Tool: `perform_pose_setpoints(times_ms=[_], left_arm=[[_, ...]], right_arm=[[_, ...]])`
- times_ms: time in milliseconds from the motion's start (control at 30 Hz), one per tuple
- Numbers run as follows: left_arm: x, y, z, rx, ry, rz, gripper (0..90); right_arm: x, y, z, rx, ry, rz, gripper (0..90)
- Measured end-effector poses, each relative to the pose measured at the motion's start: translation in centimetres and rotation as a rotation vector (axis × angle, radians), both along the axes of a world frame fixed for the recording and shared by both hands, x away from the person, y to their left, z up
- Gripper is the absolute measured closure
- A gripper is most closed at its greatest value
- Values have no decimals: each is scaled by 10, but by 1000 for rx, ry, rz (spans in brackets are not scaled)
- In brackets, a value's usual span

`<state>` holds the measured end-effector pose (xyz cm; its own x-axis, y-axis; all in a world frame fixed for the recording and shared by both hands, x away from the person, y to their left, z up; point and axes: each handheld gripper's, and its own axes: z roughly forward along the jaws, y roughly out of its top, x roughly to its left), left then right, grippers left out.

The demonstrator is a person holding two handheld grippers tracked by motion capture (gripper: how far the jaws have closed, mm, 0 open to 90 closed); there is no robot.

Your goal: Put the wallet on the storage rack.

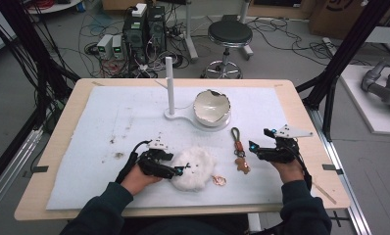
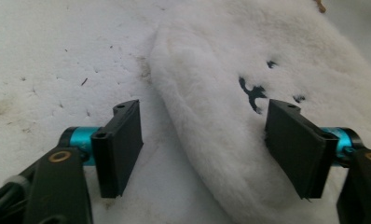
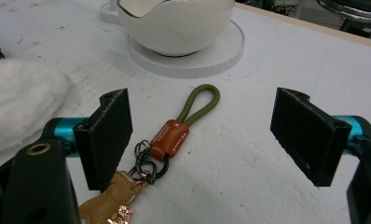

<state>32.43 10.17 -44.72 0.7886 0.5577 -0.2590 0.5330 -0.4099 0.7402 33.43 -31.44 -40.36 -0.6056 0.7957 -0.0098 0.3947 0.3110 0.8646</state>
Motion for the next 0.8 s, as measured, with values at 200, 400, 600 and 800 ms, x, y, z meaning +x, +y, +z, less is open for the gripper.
perform_pose_setpoints(times_ms=[200,400,600,800], left_arm=[[-2,0,2,-12,-11,-38,655],[-3,3,12,-69,-112,-48,788],[-7,6,30,-124,-324,-43,797],[-10,1,34,-154,-401,-72,797]], right_arm=[[1,5,-2,-6,7,23,210],[1,11,-2,-2,14,50,210],[0,26,-1,17,26,111,210],[-2,60,1,40,47,238,210]])
